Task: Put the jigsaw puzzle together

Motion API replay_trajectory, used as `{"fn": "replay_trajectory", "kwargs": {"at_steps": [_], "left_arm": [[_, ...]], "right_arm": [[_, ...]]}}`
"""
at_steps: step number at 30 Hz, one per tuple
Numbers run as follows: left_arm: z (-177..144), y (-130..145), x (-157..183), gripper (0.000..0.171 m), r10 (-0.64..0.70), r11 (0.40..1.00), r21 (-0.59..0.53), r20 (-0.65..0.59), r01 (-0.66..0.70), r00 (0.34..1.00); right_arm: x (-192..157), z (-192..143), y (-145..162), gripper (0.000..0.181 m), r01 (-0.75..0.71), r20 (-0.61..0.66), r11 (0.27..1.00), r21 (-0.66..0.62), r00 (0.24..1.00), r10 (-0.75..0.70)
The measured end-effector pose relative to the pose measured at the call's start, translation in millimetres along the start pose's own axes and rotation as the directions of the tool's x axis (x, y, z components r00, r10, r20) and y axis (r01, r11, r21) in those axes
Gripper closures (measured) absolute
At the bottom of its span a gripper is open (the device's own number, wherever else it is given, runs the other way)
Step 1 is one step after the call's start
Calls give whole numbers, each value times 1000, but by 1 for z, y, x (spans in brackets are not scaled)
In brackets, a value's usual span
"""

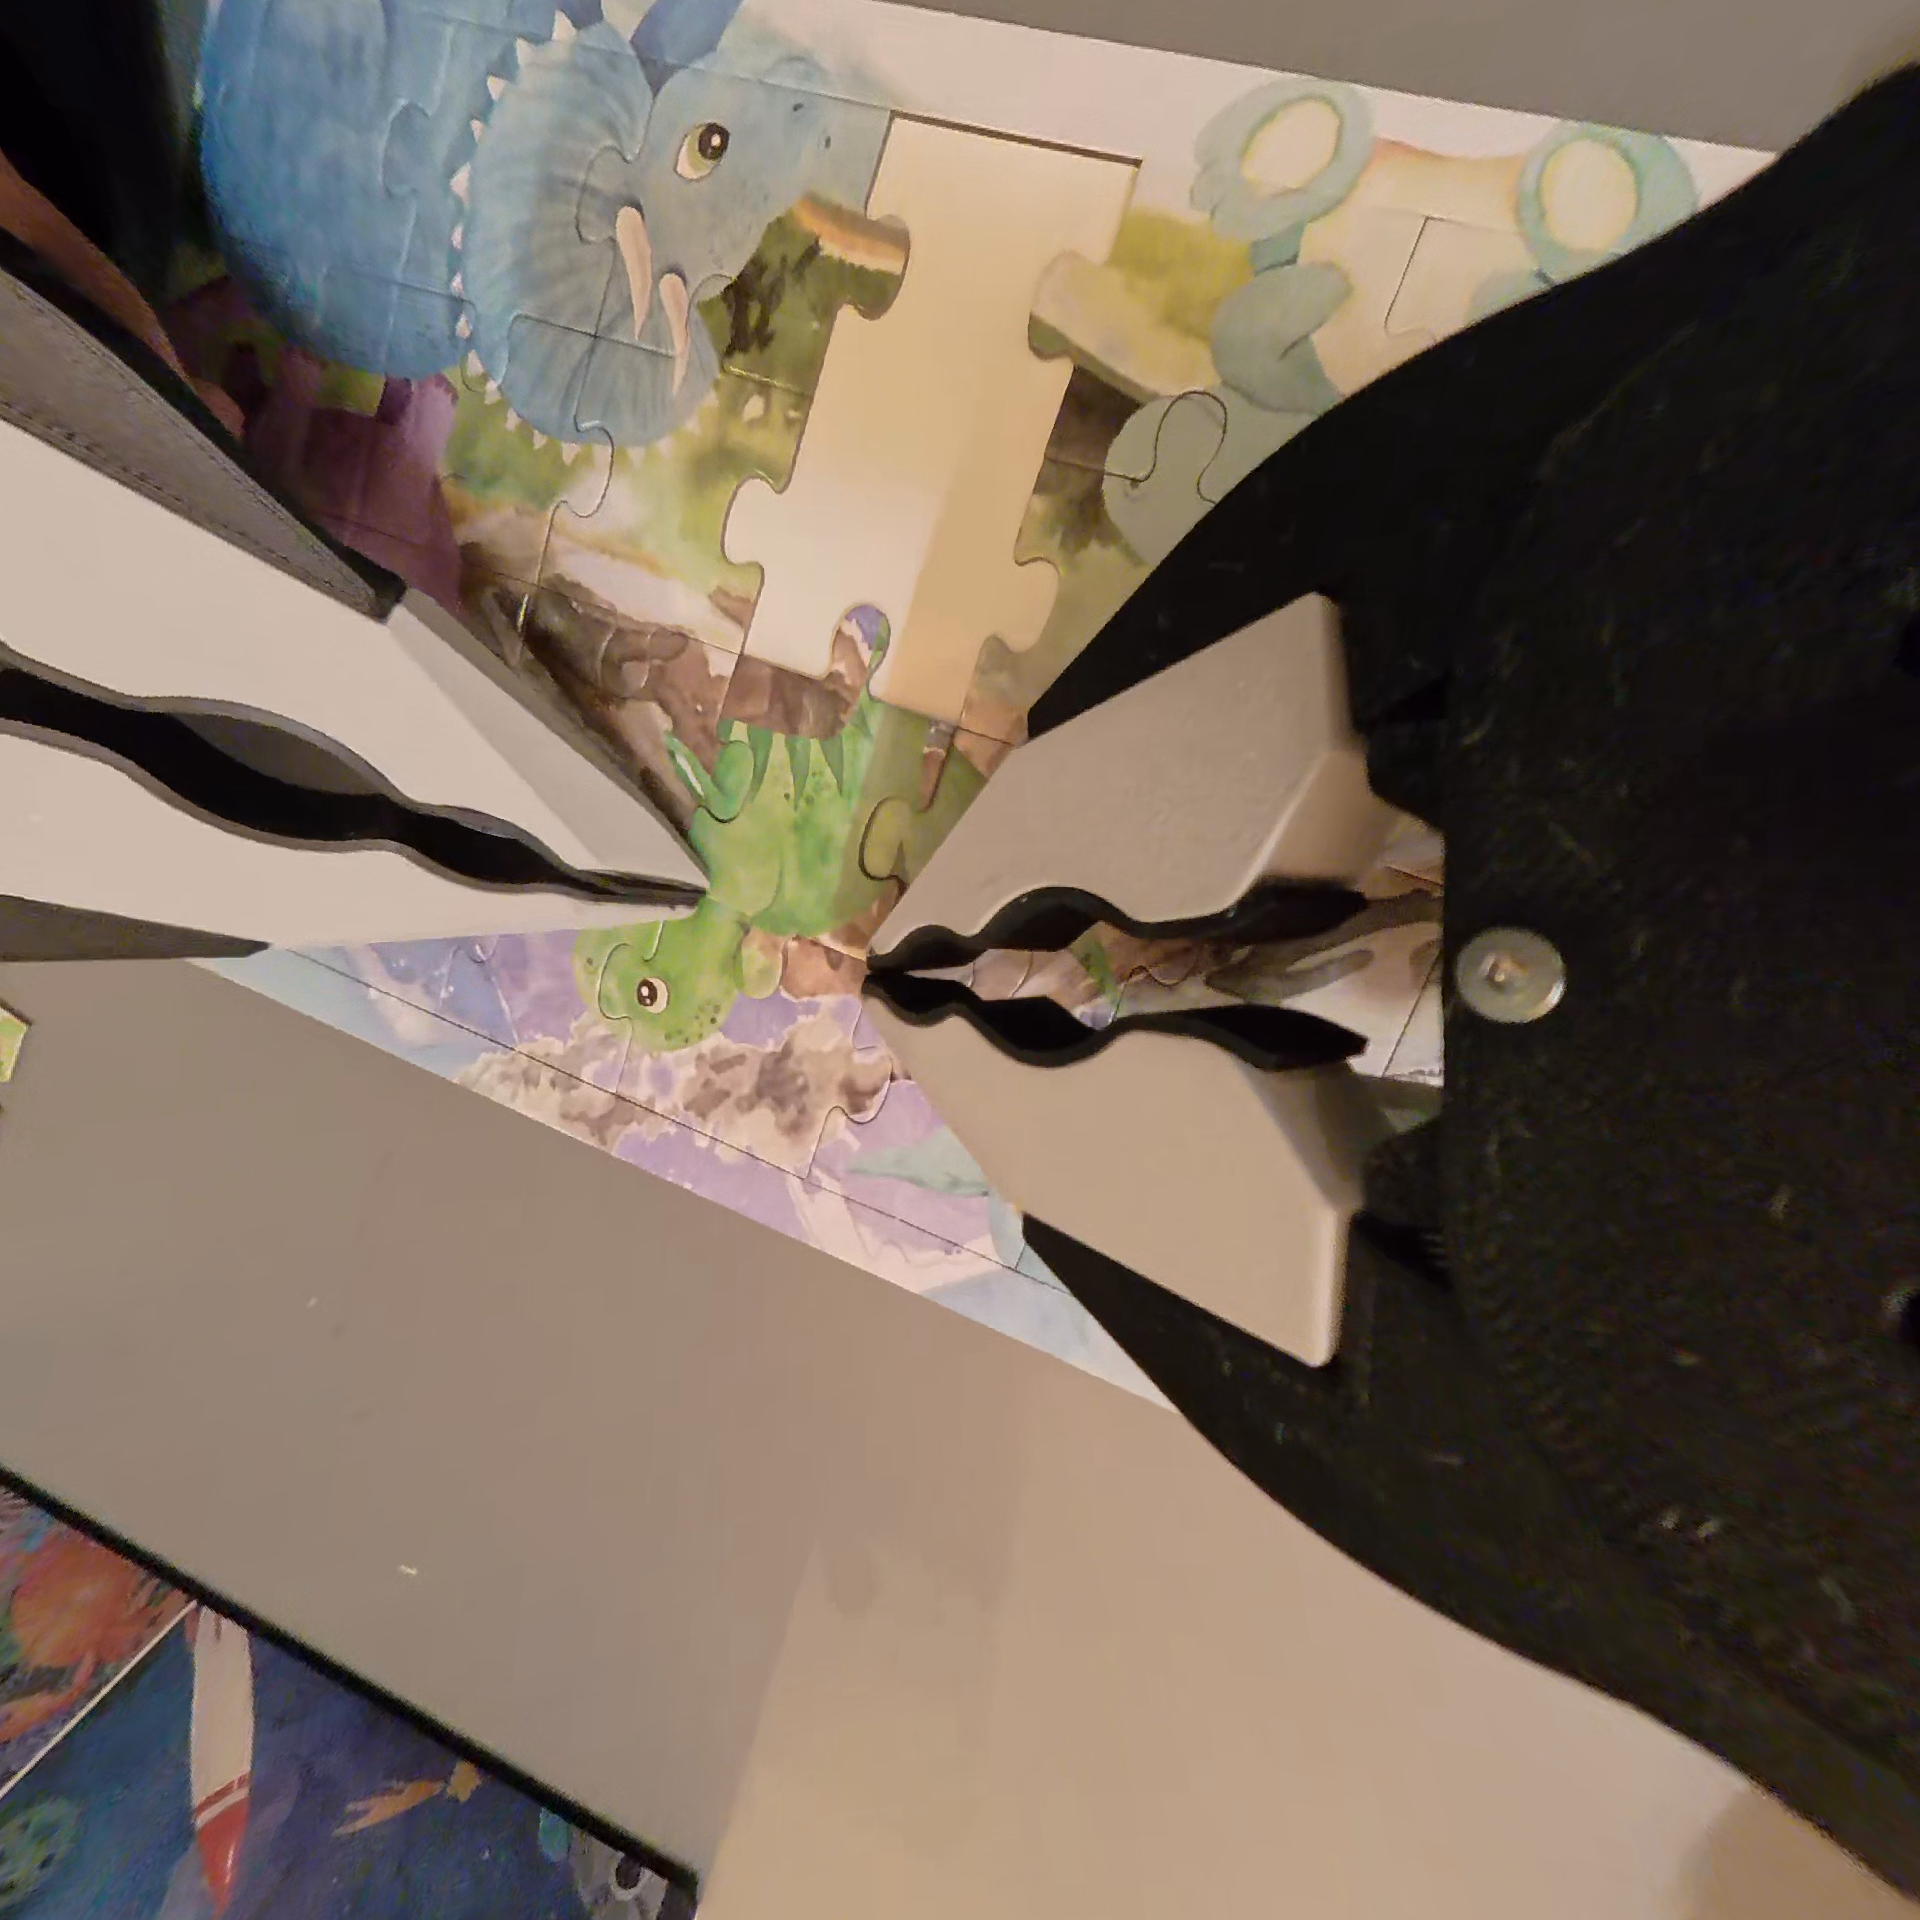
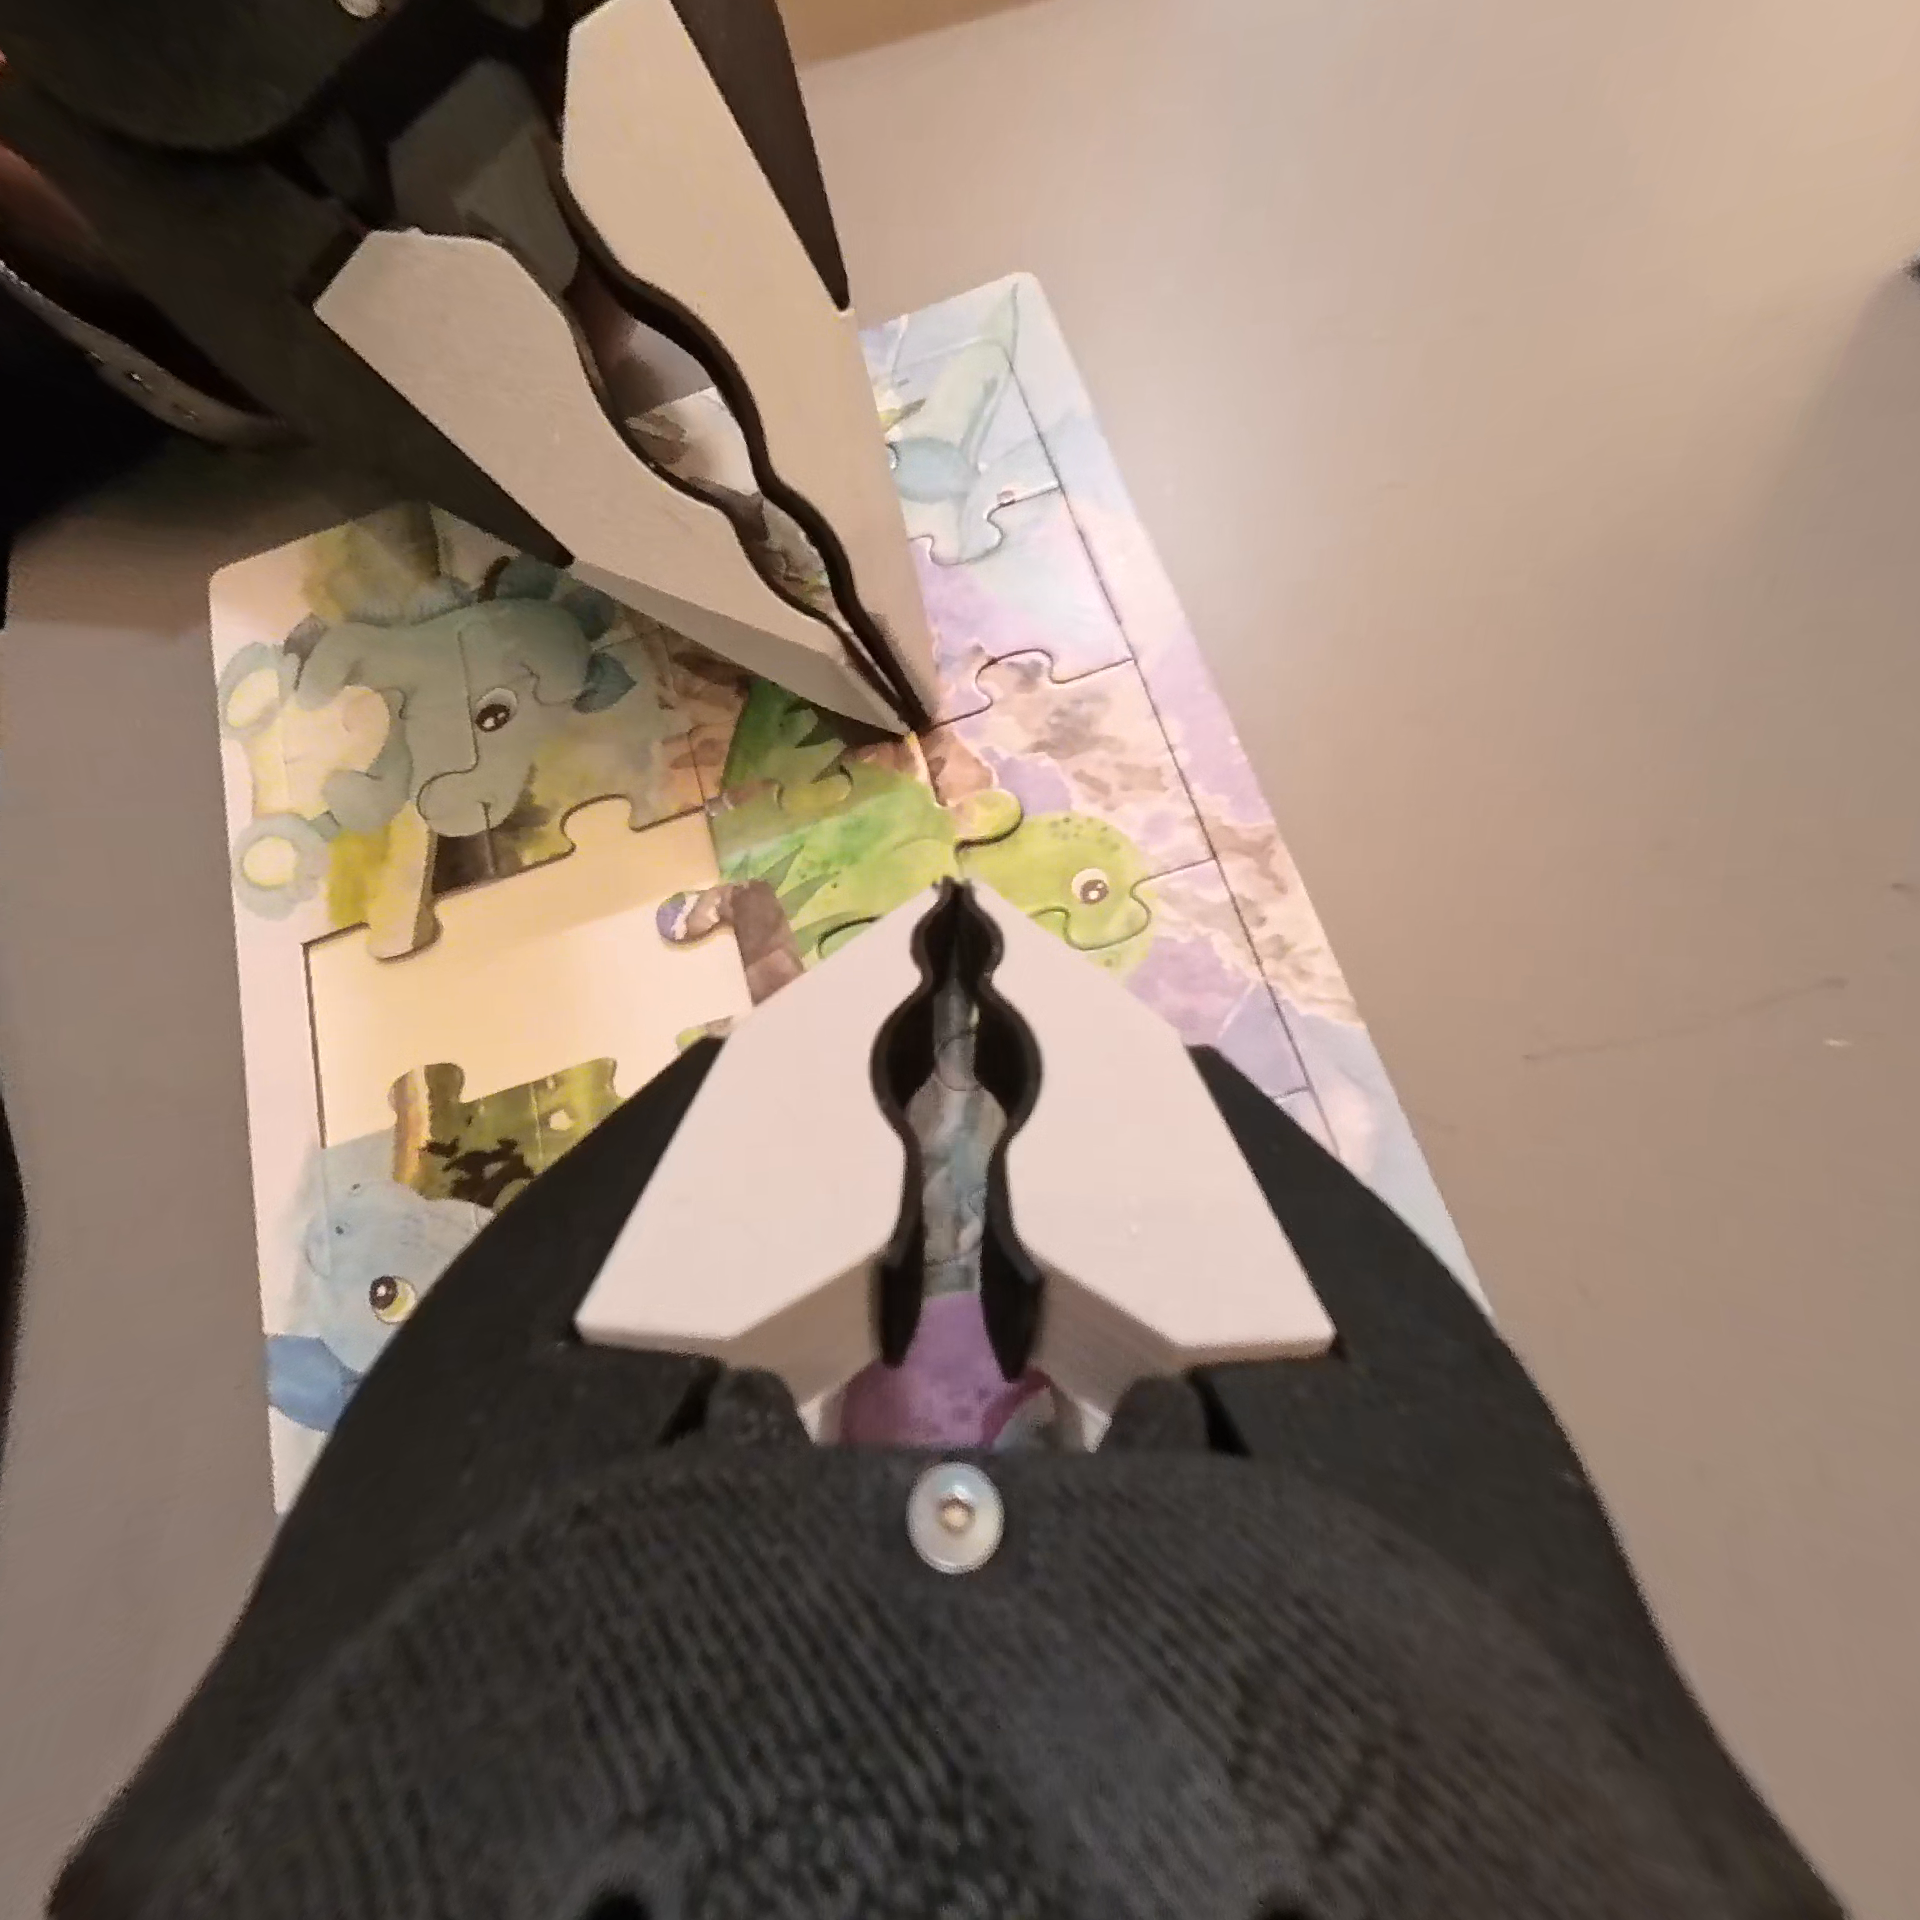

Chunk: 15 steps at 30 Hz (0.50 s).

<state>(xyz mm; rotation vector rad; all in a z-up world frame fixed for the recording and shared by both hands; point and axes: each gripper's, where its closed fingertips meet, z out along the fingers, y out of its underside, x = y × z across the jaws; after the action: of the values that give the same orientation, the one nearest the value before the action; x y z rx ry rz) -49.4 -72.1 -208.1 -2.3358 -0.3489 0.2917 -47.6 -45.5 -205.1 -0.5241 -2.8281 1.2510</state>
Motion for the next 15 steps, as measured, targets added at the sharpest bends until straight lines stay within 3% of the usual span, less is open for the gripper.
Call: {"fn": "replay_trajectory", "kwargs": {"at_steps": [8, 15], "left_arm": [[0, 0, 0, 171, -12, 1000, 5, -8, 13, 1000], [0, 1, 1, 171, -22, 1000, 8, -15, 22, 1000]], "right_arm": [[-10, 2, 0, 181, 4, 59, 1000, 16, 998, -5], [-16, 6, -4, 181, 91, 23, 996, 18, 996, -92]]}}
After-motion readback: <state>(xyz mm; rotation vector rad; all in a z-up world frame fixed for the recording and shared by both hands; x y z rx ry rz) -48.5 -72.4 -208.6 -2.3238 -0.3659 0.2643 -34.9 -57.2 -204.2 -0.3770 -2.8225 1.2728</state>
